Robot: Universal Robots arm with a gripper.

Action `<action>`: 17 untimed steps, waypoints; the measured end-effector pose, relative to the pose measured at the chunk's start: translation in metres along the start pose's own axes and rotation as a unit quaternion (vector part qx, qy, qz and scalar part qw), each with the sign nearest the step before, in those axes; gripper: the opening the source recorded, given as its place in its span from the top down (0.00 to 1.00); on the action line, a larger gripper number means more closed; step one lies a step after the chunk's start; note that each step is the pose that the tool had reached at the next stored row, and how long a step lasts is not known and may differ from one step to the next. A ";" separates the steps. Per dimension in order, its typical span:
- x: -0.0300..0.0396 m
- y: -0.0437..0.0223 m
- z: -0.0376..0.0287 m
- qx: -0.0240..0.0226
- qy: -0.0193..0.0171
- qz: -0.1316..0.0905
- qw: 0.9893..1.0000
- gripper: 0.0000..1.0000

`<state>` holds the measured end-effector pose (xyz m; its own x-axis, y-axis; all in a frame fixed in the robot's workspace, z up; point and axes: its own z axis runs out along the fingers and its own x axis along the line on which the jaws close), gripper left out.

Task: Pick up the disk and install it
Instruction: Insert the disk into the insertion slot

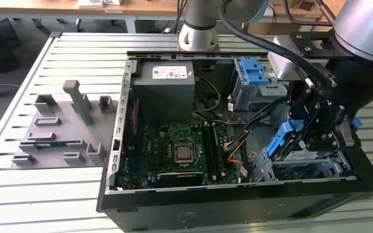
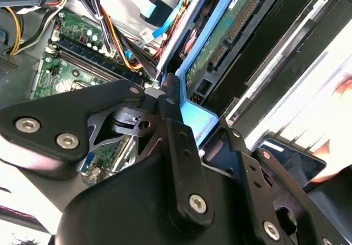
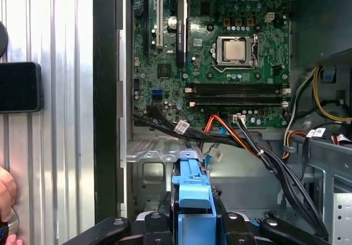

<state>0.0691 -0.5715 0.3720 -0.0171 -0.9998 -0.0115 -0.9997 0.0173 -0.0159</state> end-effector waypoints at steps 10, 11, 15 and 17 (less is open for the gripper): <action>0.0001 0.0000 0.0108 0.000 0.000 0.000 1.000 0.64; 0.0001 0.0000 0.0118 0.000 0.000 0.000 1.000 0.64; 0.0003 -0.0001 0.0246 0.000 0.000 0.000 1.000 0.64; 0.0003 -0.0001 0.0267 0.000 0.000 0.000 1.000 0.64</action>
<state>0.0696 -0.5714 0.3453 -0.0171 -0.9998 -0.0115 -0.9997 0.0173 -0.0159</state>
